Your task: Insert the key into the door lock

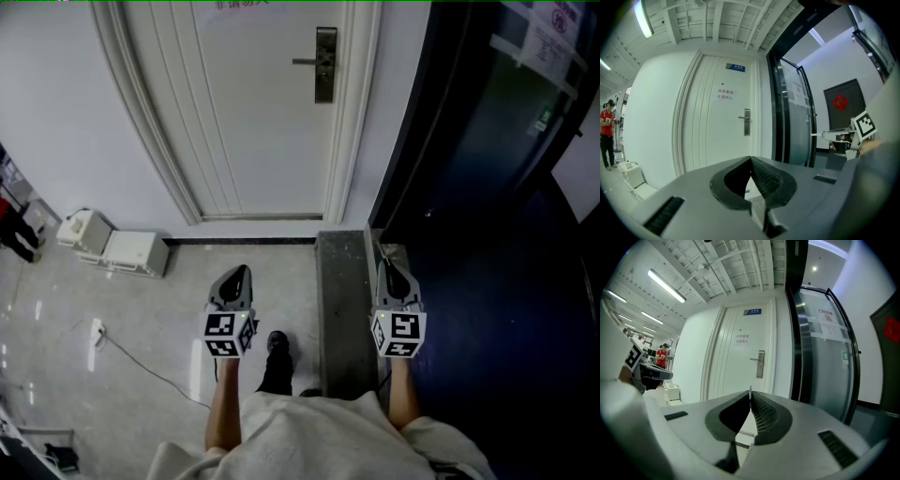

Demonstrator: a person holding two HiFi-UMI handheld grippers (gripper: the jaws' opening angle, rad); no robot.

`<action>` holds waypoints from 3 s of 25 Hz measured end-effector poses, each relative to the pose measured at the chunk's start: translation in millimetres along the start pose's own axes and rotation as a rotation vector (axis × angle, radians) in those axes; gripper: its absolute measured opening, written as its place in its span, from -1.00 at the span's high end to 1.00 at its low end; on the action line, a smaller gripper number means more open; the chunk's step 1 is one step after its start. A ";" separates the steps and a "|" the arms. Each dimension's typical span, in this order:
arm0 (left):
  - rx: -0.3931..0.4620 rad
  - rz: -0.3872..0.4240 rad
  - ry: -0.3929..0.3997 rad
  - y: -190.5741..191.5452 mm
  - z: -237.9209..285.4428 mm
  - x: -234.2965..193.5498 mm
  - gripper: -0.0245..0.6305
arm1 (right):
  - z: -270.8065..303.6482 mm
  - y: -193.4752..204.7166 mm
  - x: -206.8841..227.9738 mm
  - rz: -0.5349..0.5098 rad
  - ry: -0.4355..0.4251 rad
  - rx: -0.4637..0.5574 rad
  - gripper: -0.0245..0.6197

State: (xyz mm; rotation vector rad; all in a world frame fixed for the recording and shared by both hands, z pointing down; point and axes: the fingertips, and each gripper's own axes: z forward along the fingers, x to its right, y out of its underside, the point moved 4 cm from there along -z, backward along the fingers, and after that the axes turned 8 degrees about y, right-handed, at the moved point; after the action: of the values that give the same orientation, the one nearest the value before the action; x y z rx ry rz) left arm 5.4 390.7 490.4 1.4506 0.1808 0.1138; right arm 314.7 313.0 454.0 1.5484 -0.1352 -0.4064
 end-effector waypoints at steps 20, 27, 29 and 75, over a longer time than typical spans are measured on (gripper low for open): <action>0.064 0.019 0.118 -78.7 232.3 -177.4 0.87 | 263.3 -64.4 -39.9 -0.039 0.085 0.035 0.83; 0.050 0.022 0.162 -84.0 289.8 -226.9 0.87 | 325.4 -63.9 -57.4 -0.044 0.119 0.010 0.83; 0.042 0.015 0.171 -80.7 300.7 -235.5 0.87 | 335.8 -60.3 -60.5 -0.044 0.129 -0.001 0.83; -0.015 0.006 0.108 -111.4 643.4 -267.7 0.87 | 666.0 -35.2 35.8 0.012 -0.067 -0.008 0.83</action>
State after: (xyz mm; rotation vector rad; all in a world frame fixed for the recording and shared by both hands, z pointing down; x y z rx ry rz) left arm -137.7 -299.9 464.8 1.4312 0.2634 0.1978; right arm 117.7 -324.8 433.6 1.5262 -0.1953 -0.4490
